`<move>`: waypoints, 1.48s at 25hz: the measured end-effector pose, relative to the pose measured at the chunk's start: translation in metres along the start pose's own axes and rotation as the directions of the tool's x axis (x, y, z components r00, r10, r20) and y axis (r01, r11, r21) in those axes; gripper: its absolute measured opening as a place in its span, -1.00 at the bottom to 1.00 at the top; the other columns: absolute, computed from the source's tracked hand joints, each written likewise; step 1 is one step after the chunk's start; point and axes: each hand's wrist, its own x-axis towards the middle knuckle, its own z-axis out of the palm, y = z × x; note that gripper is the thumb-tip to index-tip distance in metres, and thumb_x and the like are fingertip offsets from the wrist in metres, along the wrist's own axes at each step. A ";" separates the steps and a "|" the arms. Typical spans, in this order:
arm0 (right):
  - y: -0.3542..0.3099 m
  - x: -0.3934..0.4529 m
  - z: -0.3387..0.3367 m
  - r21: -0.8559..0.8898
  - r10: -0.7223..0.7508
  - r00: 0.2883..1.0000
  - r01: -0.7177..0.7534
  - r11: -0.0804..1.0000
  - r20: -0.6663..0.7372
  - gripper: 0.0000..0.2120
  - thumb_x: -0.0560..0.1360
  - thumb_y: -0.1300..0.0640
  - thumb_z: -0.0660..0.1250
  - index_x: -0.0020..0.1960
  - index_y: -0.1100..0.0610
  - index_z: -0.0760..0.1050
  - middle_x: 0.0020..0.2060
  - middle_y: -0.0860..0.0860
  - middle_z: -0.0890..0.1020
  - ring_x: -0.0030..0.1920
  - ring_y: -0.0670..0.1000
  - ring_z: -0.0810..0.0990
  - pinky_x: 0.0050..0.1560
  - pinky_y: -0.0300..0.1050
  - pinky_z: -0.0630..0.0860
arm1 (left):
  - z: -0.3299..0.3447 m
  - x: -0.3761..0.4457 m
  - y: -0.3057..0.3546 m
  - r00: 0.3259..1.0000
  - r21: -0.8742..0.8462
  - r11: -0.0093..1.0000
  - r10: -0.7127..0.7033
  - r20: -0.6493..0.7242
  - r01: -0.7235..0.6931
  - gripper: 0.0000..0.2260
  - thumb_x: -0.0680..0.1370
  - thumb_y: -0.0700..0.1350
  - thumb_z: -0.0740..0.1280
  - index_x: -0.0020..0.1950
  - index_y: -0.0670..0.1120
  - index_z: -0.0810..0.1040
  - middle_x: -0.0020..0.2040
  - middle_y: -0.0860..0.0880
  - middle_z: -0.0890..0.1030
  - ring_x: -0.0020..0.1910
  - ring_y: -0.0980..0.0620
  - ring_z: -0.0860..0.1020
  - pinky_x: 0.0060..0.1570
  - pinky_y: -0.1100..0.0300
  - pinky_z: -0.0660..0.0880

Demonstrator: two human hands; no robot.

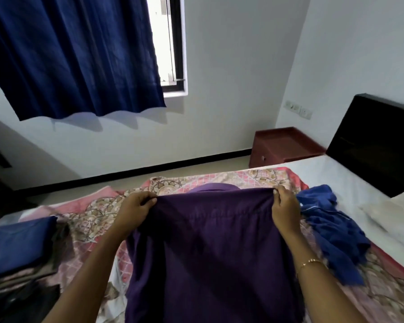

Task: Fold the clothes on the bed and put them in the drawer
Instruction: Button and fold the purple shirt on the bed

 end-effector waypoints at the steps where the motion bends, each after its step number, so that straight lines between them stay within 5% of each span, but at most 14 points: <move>1: 0.010 0.011 0.020 -0.012 -0.007 1.000 0.007 1.000 0.021 -0.85 0.54 0.35 0.17 -0.08 0.37 0.51 -0.21 0.29 0.58 -0.16 0.28 0.53 -0.17 0.03 0.40 | 0.014 0.015 -0.007 0.998 0.043 0.999 -0.004 -0.060 0.007 -0.88 0.53 -0.28 0.31 -0.03 -0.23 0.64 -0.11 -0.13 0.64 -0.07 -0.07 0.56 -0.13 0.22 0.33; 12: 0.139 0.095 0.259 -0.218 -0.068 0.989 0.096 0.971 0.134 -0.75 0.53 0.27 0.11 -0.02 0.35 0.54 -0.23 0.31 0.57 -0.17 0.30 0.49 -0.21 0.06 0.39 | 0.182 0.200 -0.143 0.938 0.354 0.919 -0.047 -0.342 0.175 -0.82 0.55 -0.21 0.25 0.05 -0.19 0.61 0.02 -0.24 0.64 0.01 -0.24 0.56 0.09 -0.01 0.34; 18: 0.182 0.106 0.341 -0.373 -0.148 0.957 0.235 0.898 0.248 -0.86 0.48 0.35 0.25 -0.06 0.26 0.58 -0.27 0.23 0.57 -0.16 0.28 0.49 -0.25 -0.02 0.31 | 0.234 0.257 -0.209 0.938 0.535 0.806 -0.071 -0.338 0.253 -0.79 0.58 -0.18 0.18 0.08 -0.20 0.57 0.03 -0.30 0.60 0.01 -0.29 0.53 0.12 -0.04 0.22; 21: 0.217 0.087 0.371 -0.449 -0.025 0.920 0.215 0.867 0.391 -0.81 0.55 0.27 0.18 0.05 0.23 0.55 -0.12 0.22 0.58 -0.01 0.25 0.45 -0.10 0.02 0.33 | 0.268 0.262 -0.240 0.952 0.580 0.771 -0.109 -0.287 0.263 -0.79 0.58 -0.19 0.18 0.07 -0.22 0.57 0.02 -0.32 0.59 0.00 -0.30 0.52 0.11 -0.05 0.24; 28: 0.253 0.069 0.405 -0.544 -0.081 0.935 0.270 0.794 0.346 -0.88 0.45 0.16 0.27 -0.11 0.16 0.57 -0.33 0.17 0.56 -0.26 0.21 0.54 -0.23 0.04 0.44 | 0.312 0.273 -0.287 0.964 0.638 0.731 -0.106 -0.245 0.243 -0.77 0.60 -0.15 0.15 0.10 -0.23 0.54 0.07 -0.33 0.55 0.03 -0.33 0.51 0.10 -0.09 0.26; 33: 0.242 0.074 0.400 -0.561 0.109 0.840 0.253 0.788 0.532 -0.70 0.63 0.10 0.03 0.29 0.11 0.38 0.16 0.19 0.48 0.22 0.20 0.37 0.16 0.10 0.24 | 0.312 0.275 -0.267 0.963 0.675 0.688 -0.187 -0.192 0.268 -0.76 0.57 -0.15 0.21 0.20 -0.17 0.48 0.17 -0.31 0.51 0.19 -0.29 0.44 0.23 -0.10 0.20; 37: 0.227 0.049 0.349 -0.499 0.201 0.870 0.058 0.865 0.450 -0.67 0.61 0.07 0.08 0.37 0.04 0.32 0.27 0.11 0.36 0.30 0.15 0.28 0.28 0.15 0.18 | 0.342 0.229 -0.206 0.963 0.548 0.832 0.068 -0.260 0.089 -0.71 0.51 -0.16 0.24 0.21 -0.21 0.46 0.17 -0.28 0.48 0.20 -0.29 0.41 0.16 -0.12 0.28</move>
